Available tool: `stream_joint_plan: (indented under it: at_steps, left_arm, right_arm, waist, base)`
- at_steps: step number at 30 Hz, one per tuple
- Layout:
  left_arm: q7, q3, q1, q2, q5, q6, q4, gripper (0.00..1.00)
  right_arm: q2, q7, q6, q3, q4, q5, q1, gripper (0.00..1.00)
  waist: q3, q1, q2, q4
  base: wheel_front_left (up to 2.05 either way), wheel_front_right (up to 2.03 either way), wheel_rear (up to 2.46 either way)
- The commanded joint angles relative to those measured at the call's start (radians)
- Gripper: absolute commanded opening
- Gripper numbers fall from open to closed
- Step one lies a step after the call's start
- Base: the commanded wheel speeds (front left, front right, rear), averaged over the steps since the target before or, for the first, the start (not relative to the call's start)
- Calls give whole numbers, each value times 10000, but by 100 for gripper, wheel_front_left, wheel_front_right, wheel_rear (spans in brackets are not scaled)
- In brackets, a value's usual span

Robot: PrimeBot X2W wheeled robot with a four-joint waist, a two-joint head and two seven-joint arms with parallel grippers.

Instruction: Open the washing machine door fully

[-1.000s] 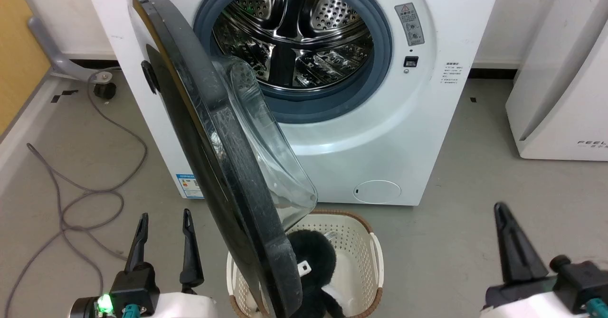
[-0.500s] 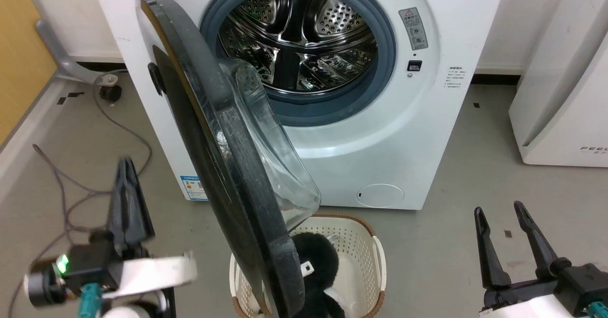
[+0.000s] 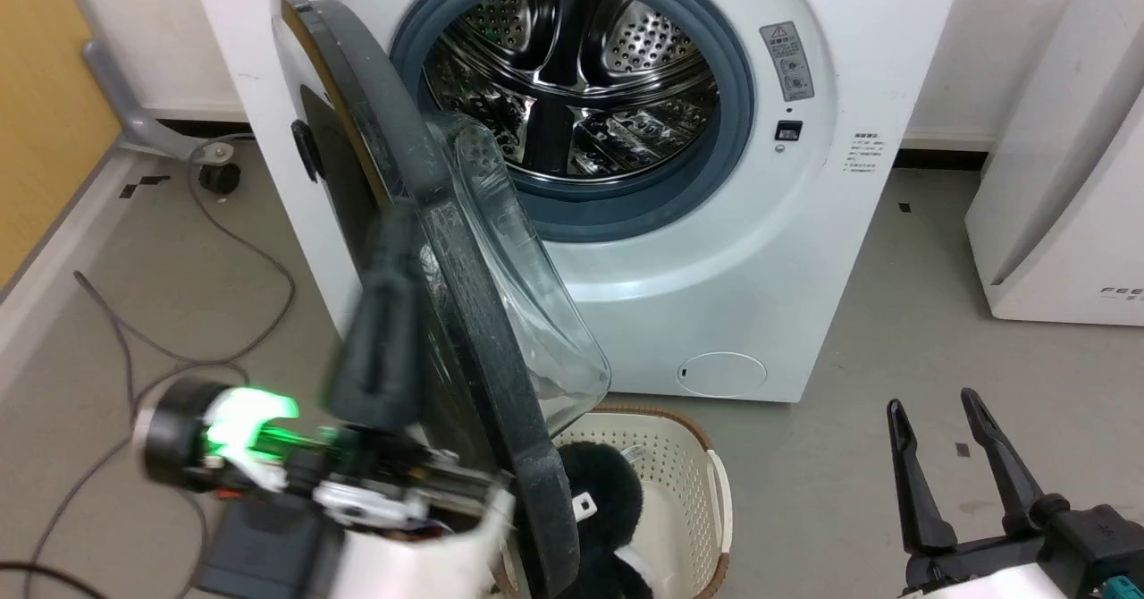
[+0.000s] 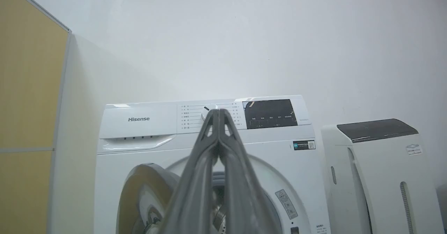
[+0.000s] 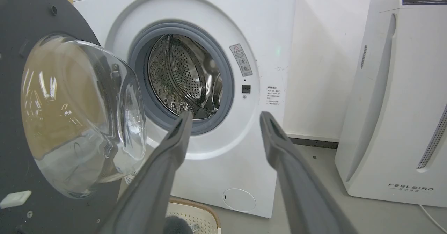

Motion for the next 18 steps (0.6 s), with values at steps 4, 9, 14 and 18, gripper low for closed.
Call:
stream_joint_plan:
  at_steps: [4, 9, 14, 18]
  left_arm:
    - [-44, -937, -45, 16, 134, -276, -174, 0]
    - [-44, -2281, 209, 72, 355, -701, -77, 0]
    - [-44, -3421, 645, 193, 435, -955, 372, 0]
    - [-44, -4018, 882, 304, 458, -1010, 708, 0]
  right_arm:
    - [46, -45, 8, 24, -1, 2, 205, 100]
    - [46, -45, 8, -19, 39, 29, 260, 100]
    - [47, -45, 8, -13, 77, 67, 287, 100]
    - [47, -45, 8, -50, 79, 95, 313, 100]
  waist:
    - [-9, 0, 0, 85]
    - [-49, 0, 0, 249]
    - [-64, 0, 0, 422]
    - [-28, 0, 0, 602]
  base:
    - [0, 0, 0]
    - [0, 0, 0]
    - [0, 0, 0]
    - [0, 0, 0]
